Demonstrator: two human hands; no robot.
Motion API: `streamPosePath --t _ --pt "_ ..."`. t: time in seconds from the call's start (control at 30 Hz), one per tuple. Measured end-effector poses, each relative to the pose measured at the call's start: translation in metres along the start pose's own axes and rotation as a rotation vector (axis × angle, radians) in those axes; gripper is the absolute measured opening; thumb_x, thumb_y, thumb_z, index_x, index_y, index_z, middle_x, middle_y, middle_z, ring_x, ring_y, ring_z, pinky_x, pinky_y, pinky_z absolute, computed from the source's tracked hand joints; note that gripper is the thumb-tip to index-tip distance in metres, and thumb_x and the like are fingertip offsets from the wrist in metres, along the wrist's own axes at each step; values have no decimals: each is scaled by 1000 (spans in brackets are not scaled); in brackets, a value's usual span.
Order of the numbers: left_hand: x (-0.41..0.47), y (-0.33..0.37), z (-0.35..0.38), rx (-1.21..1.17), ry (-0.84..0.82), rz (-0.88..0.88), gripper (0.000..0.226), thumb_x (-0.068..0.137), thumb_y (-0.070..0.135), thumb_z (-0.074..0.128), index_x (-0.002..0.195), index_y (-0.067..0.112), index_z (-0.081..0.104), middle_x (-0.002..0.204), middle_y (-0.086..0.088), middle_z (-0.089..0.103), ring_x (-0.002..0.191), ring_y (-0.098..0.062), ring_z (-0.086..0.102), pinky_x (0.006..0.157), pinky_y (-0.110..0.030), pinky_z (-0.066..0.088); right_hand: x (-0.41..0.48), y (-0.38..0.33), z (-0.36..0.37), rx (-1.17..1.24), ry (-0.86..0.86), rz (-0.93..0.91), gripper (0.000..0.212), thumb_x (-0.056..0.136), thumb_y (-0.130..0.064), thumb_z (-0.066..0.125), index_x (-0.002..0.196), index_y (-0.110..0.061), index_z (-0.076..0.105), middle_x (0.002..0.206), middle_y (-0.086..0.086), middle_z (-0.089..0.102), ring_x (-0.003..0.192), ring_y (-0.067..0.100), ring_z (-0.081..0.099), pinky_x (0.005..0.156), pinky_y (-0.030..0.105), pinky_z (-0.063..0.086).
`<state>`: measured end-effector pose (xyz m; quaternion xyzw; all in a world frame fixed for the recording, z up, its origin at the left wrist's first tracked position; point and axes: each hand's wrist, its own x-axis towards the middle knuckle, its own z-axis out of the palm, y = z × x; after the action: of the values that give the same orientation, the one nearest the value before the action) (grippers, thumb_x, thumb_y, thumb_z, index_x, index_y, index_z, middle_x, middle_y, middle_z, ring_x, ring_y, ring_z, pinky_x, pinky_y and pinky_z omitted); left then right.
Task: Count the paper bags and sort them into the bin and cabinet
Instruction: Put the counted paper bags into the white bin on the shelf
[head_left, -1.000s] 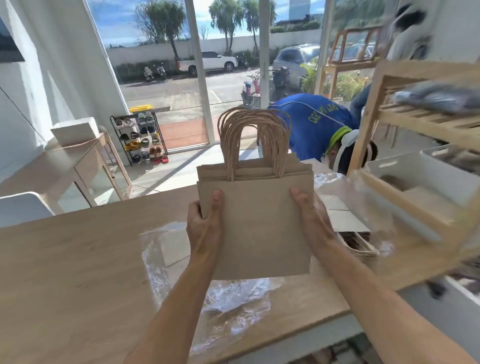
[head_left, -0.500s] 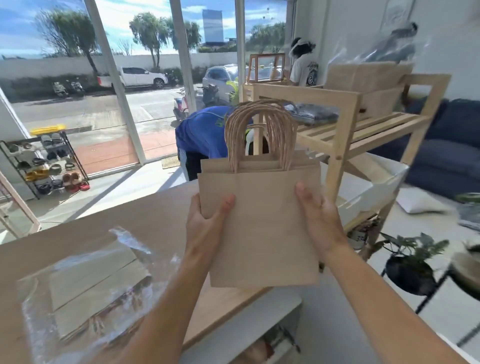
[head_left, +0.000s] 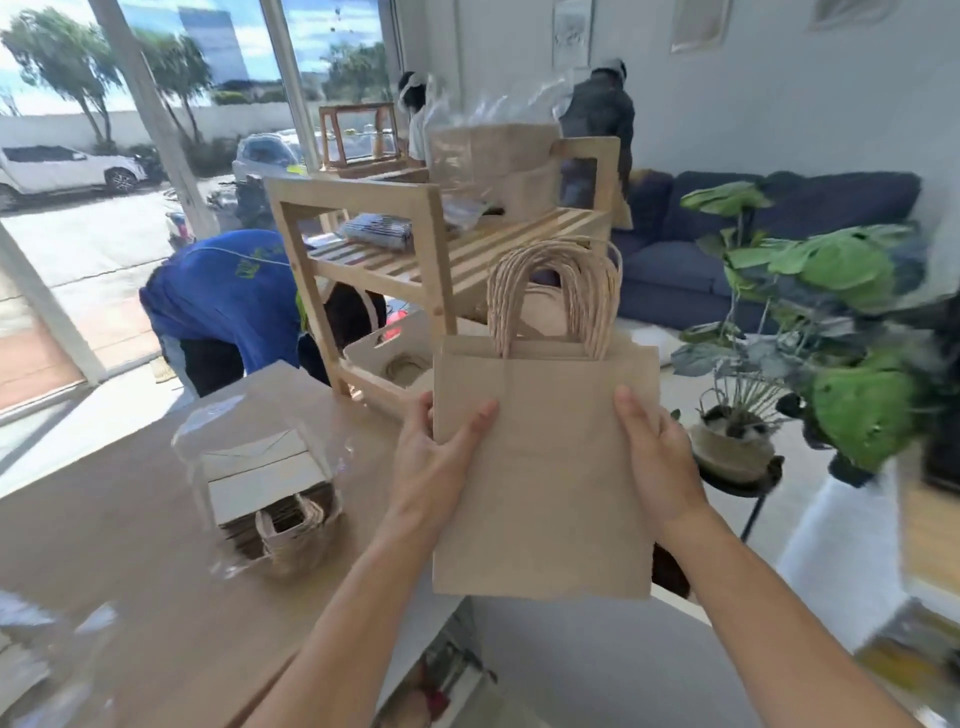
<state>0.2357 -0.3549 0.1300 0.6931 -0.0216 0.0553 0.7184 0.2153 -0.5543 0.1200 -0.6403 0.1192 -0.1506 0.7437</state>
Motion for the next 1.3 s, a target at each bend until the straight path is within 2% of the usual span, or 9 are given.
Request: streamPosePath --t 0.2,0.37,0.5,0.57,0.77,0.93,1.07,1.17,1.3 --pt "28 -17 50 -48 -153 -144 47 74 43 78 113 27 58 110 -2 72 89 -17 74 76 -40 61 26 13 -39 11 123 90 30 84 -54 62 91 -26 68 94 -7 74 91 16 70 88 41 55" --pt "66 -36 68 -37 -241 -214 36 80 41 74 110 32 56 105 0 73 81 -14 74 64 -32 60 57 26 -44 23 163 155 32 86 -51 61 95 -22 70 97 -1 76 88 17 71 82 38 57" --pt "104 -47 68 1 -277 -258 64 73 54 77 127 31 53 113 -2 71 88 -19 74 78 -44 60 90 33 -36 34 160 210 30 87 -50 61 92 -22 70 91 -1 76 85 20 71 79 39 57" --pt "122 -50 65 12 -260 -289 77 66 60 78 131 29 50 113 -3 70 88 -20 74 79 -46 60 108 35 -28 25 155 232 31 86 -51 62 89 -22 70 90 0 75 85 21 71 80 40 57" --pt "154 -61 58 35 -192 -327 65 80 50 72 134 23 47 118 -1 67 93 -17 71 78 -36 60 156 50 -10 -25 83 333 64 71 -66 67 109 -15 69 102 5 75 91 25 72 82 42 57" --pt "170 -70 62 73 -116 -375 70 80 57 69 137 25 43 119 0 65 95 -17 69 82 -38 58 193 55 -2 -73 -3 381 53 84 -56 62 111 -11 66 103 8 73 90 25 70 66 31 54" --pt "180 -76 71 68 -7 -456 80 69 65 71 132 24 47 112 1 69 91 -18 71 79 -38 60 223 56 2 -159 -92 417 56 80 -61 62 108 -13 68 100 6 74 90 25 70 74 34 55" --pt "189 -76 78 65 76 -482 54 84 52 66 126 21 51 106 1 69 85 -15 69 57 -24 56 249 54 5 -269 -152 423 76 63 -75 62 109 -16 68 103 4 73 93 26 69 89 42 54" --pt "200 -76 91 9 207 -537 49 87 49 64 125 19 52 104 -2 70 88 -20 70 69 -32 57 280 38 10 -285 -309 424 48 85 -54 62 105 -11 68 96 6 73 83 22 69 68 30 54"
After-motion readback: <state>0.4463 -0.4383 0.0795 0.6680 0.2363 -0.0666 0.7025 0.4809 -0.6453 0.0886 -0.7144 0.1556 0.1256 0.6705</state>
